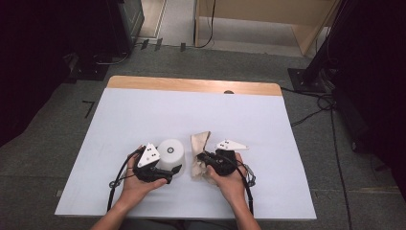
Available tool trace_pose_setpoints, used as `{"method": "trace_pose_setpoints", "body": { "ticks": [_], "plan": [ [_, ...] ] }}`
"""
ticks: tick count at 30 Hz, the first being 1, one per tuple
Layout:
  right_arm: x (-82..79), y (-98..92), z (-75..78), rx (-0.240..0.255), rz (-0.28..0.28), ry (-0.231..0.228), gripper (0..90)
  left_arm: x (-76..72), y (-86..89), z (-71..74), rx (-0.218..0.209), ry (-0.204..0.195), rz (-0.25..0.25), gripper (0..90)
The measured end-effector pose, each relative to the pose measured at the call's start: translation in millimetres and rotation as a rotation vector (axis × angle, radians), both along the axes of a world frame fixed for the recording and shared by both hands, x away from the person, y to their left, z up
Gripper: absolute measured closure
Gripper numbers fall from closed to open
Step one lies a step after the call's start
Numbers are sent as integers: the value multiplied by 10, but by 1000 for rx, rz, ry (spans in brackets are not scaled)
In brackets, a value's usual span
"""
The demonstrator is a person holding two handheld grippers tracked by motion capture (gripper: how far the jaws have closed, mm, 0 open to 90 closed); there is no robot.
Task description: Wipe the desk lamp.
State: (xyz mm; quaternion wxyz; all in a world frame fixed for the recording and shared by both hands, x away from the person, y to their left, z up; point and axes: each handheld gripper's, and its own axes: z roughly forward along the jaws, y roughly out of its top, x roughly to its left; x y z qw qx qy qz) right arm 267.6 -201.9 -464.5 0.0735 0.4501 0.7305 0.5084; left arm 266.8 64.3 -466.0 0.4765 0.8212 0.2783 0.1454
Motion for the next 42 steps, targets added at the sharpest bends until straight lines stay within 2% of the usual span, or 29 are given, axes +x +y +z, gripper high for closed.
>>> {"method": "trace_pose_setpoints", "body": {
  "ticks": [2,6,8,10,15,19,20,22,24,26,28,31,33,37,39,42],
  "plan": [
    [-45,24,89,25,28,-36,831,20,37,2,8,-8,-55,85],
    [-185,99,340,84,87,-132,831,0,34,16,27,-34,-119,86],
    [-225,130,404,83,97,-151,831,-5,23,17,29,-35,-126,85],
    [-250,163,426,59,86,-154,831,-4,12,10,29,-33,-123,86],
    [-195,186,268,35,64,-89,832,11,17,2,24,-20,-117,86],
    [-117,220,58,-31,79,-1,832,8,15,0,23,-20,-115,86],
    [-96,234,-12,-51,78,41,832,8,15,0,24,-20,-115,86],
    [-67,275,-125,-96,78,91,832,8,15,0,24,-20,-115,86],
    [-50,309,-206,-142,75,119,832,7,15,0,24,-20,-114,86],
    [-40,309,-237,-131,72,136,832,5,15,0,22,-18,-112,86],
    [-44,301,-209,-124,76,123,832,6,17,-1,22,-20,-113,86],
    [-76,276,-100,-84,75,86,833,4,18,-2,21,-19,-113,86],
    [-108,232,40,-23,69,37,833,4,18,-3,21,-20,-114,86],
    [-199,187,311,34,69,-70,833,4,17,-4,19,-20,-115,86],
    [-239,181,402,39,71,-108,833,4,16,-4,20,-22,-115,86],
    [-241,211,377,11,71,-105,833,4,17,-4,19,-19,-114,86]
  ]
}}
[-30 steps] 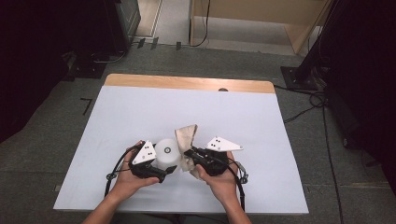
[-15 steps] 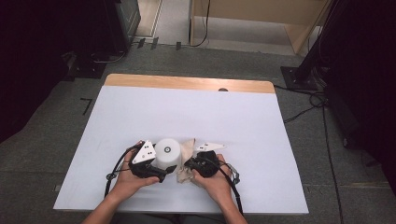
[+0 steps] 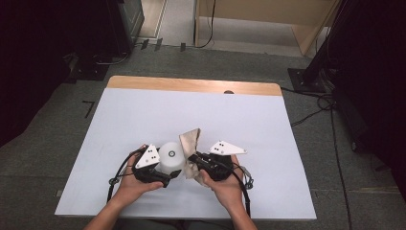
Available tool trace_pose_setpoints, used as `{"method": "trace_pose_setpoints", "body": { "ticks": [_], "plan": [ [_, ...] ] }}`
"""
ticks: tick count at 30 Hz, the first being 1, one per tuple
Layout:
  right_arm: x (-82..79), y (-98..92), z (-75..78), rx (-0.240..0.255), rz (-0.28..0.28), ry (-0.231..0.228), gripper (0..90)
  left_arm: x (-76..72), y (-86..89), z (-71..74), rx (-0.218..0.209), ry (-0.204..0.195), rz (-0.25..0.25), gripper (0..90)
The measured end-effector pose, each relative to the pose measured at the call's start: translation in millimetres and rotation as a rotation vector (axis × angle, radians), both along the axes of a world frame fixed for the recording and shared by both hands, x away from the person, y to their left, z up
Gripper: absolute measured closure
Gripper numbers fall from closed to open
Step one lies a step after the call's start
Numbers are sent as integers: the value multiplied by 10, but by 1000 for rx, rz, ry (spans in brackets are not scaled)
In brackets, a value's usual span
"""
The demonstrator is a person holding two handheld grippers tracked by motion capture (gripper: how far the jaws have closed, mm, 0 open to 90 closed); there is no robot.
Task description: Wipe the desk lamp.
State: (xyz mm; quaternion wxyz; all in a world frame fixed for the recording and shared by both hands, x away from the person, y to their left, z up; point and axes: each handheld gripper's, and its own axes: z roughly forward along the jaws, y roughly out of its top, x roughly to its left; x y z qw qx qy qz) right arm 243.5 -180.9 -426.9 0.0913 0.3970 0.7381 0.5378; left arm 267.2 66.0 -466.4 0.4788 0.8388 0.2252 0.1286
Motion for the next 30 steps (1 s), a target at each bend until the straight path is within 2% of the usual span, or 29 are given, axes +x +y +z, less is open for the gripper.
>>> {"method": "trace_pose_setpoints", "body": {
  "ticks": [1,3,9,11,17,21,23,25,28,29,30],
  "plan": [
    [14,8,-42,-9,-5,9,833,0,1,0,0,-1,0,86],
    [60,22,-153,-26,-11,57,833,0,1,-1,1,-1,-1,86],
    [199,103,-583,-138,-17,214,833,1,1,-3,0,-2,-1,86],
    [217,107,-631,-140,-20,238,833,0,1,-6,-3,-3,0,86],
    [222,90,-613,-135,-13,228,830,-27,14,-17,-20,-6,21,82],
    [225,58,-594,-116,-20,215,830,-74,29,-2,-60,20,67,71],
    [224,53,-595,-111,-20,220,829,-116,8,16,-81,34,108,48],
    [225,57,-600,-107,-17,219,829,-164,-21,51,-83,27,155,44],
    [221,71,-605,-107,-20,214,829,-231,-94,90,-69,26,264,41],
    [220,73,-605,-105,-19,215,830,-258,-125,92,-74,25,283,36],
    [217,75,-605,-103,-19,220,830,-283,-163,91,-61,16,303,37]
  ]
}}
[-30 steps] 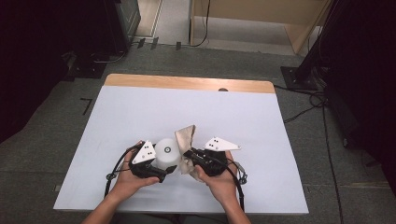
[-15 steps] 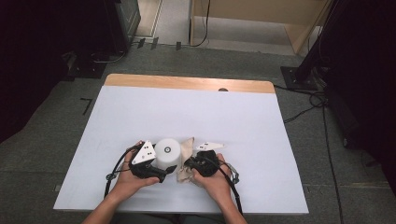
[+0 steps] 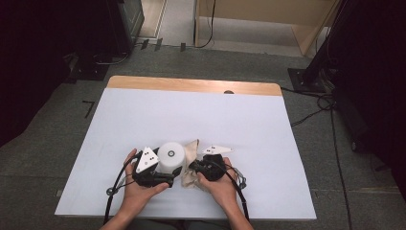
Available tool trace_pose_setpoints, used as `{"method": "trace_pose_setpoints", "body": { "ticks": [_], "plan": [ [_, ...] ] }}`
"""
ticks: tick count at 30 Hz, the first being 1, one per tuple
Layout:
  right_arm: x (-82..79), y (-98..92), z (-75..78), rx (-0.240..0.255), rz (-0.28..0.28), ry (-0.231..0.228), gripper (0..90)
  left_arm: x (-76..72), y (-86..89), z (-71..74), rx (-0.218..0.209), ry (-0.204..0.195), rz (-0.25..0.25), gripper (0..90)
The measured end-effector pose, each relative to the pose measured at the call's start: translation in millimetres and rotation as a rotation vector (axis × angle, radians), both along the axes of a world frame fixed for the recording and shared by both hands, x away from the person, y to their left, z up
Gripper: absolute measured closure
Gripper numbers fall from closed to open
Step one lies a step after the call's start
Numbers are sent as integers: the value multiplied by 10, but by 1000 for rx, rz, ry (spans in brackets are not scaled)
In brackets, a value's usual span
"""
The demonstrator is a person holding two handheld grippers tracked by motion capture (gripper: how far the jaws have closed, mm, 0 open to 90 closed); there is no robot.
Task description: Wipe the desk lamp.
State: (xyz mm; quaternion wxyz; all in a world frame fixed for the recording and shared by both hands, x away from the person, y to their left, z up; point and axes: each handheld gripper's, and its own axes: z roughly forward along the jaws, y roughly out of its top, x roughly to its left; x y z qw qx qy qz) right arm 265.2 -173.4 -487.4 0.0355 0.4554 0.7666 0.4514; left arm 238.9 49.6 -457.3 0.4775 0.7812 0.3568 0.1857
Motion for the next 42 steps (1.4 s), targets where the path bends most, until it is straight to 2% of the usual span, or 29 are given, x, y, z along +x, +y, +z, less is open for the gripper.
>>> {"method": "trace_pose_setpoints", "body": {
  "ticks": [2,4,5,7,9,12,16,17,20,22,27,31,34,36,42],
  "plan": [
    [-4,0,-1,5,-3,5,829,-28,-59,-1,21,-2,37,31],
    [-11,2,-3,8,-3,10,830,-36,-67,9,18,7,67,45],
    [-15,5,-3,7,0,11,831,-34,-57,14,21,9,63,76],
    [-19,8,-2,7,4,13,830,-28,-42,19,26,11,52,78],
    [-18,7,-4,5,9,11,830,-20,-30,22,38,2,31,82],
    [-21,7,-1,7,12,14,830,42,25,37,46,3,-39,85],
    [-39,-4,45,24,20,-17,831,136,159,24,-19,-4,-142,88],
    [-45,-8,71,22,22,-32,831,150,179,24,-20,-12,-161,88],
    [-71,-38,170,42,26,-75,830,153,181,33,15,-57,-236,88],
    [-92,-64,251,57,26,-97,831,155,166,25,43,-65,-279,88],
    [-178,-126,496,125,21,-156,831,182,168,15,47,-53,-301,88],
    [-244,-123,631,121,14,-214,831,201,168,5,30,-36,-297,89],
    [-242,-79,595,98,12,-209,832,204,176,3,32,-35,-300,88],
    [-217,-58,527,80,6,-190,832,204,179,5,31,-32,-301,88],
    [-105,-3,214,8,-1,-60,832,202,179,-3,27,-34,-298,88]
  ]
}}
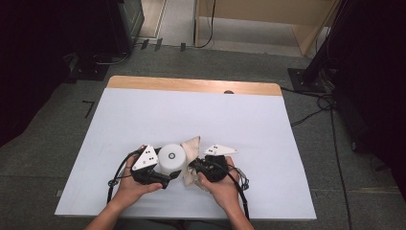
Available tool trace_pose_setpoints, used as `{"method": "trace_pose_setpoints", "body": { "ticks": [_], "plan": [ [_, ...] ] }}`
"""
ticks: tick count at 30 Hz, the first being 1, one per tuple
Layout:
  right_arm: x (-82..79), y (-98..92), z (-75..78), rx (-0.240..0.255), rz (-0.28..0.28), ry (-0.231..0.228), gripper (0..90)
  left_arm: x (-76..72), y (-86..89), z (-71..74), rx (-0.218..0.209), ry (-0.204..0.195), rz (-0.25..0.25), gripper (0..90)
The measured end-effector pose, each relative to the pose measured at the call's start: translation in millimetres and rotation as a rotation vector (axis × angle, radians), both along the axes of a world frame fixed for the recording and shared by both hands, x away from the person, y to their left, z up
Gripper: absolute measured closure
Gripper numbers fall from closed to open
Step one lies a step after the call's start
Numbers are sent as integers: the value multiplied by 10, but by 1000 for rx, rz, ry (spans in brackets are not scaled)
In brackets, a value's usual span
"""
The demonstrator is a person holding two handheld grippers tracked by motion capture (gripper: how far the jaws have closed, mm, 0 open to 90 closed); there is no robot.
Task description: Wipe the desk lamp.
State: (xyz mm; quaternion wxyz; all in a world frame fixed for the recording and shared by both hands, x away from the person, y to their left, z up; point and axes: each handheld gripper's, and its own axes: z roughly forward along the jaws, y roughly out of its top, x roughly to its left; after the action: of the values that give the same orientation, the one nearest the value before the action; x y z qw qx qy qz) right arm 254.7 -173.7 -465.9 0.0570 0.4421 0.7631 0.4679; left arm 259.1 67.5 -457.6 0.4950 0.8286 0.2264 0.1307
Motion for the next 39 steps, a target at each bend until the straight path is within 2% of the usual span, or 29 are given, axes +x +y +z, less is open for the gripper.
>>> {"method": "trace_pose_setpoints", "body": {
  "ticks": [2,4,8,11,17,20,22,25,35,39],
  "plan": [
    [26,32,-85,-34,-10,34,832,0,-1,0,0,-1,0,88],
    [36,68,-145,-69,-17,38,833,0,-2,-1,-2,1,2,88],
    [15,74,-102,-73,-22,25,834,2,3,-3,-4,1,-1,88],
    [-16,44,6,-31,-22,-15,835,3,4,-8,-8,3,-1,88],
    [-146,-21,374,54,-24,-138,834,1,2,-15,-15,3,1,88],
    [-199,-19,492,47,-23,-183,834,-1,0,-17,-17,3,3,87],
    [-207,2,492,25,-23,-187,834,-1,2,-17,-15,3,3,87],
    [-177,20,406,17,-37,-167,835,-2,4,-18,-17,4,4,87],
    [21,79,-98,-63,-40,23,834,-1,4,-21,-16,1,3,87],
    [51,94,-193,-82,-41,58,834,-2,3,-20,-15,1,3,87]
  ]
}}
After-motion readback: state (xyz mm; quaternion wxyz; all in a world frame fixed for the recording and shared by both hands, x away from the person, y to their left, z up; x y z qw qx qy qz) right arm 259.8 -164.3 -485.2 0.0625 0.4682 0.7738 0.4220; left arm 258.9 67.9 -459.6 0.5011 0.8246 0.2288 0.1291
